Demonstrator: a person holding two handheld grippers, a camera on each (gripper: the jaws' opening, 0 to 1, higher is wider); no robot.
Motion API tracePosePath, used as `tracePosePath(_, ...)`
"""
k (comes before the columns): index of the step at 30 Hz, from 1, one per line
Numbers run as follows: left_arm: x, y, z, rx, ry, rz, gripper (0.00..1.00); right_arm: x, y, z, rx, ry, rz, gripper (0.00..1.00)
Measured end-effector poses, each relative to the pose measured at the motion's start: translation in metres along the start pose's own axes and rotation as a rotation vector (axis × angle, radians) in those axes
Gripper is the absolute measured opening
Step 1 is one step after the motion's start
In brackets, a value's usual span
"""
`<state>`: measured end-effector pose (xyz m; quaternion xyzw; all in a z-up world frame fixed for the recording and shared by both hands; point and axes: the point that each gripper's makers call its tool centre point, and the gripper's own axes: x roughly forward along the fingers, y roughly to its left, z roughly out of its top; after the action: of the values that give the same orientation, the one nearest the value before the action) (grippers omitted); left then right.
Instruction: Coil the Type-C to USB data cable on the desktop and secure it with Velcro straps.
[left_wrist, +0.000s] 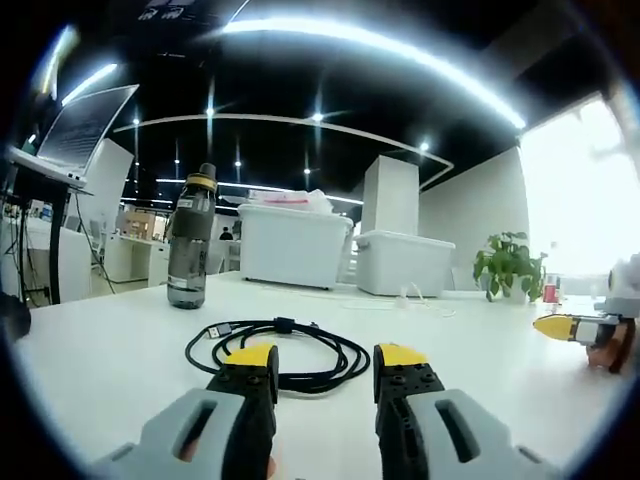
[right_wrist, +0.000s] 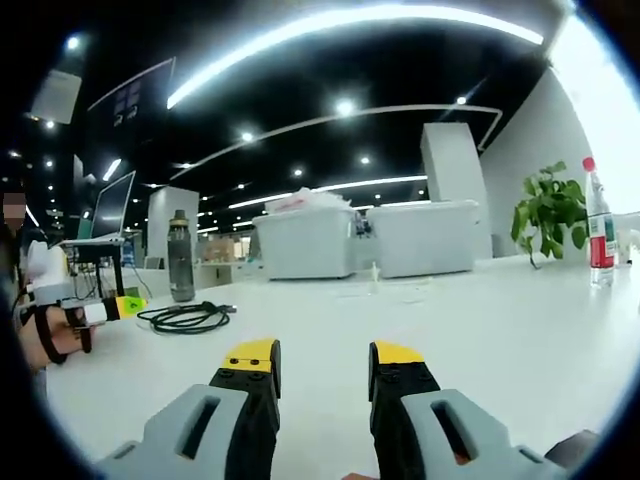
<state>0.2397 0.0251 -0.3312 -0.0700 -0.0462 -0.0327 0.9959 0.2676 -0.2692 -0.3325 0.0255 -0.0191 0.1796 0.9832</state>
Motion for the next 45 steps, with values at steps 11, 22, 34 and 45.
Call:
tracePosePath(11, -0.0003, 0.0004, -0.0010, 0.004, 0.004, 0.000, 0.39, 0.0005, 0.0010, -0.0001, -0.002, 0.001, 0.003, 0.34)
tracePosePath(22, 0.0033, 0.0020, -0.0018, 0.004, 0.010, 0.000, 0.39, 0.0002, 0.0022, -0.0012, 0.001, 0.003, 0.005, 0.34)
tracePosePath(34, 0.0017, 0.0007, -0.0030, 0.021, 0.016, 0.001, 0.39, 0.0009, 0.0019, -0.0016, -0.003, 0.005, 0.008, 0.34)
tracePosePath(45, 0.0014, 0.0003, -0.0038, 0.021, 0.020, -0.001, 0.40, 0.0009, 0.0016, -0.0014, -0.002, 0.005, 0.009, 0.34)
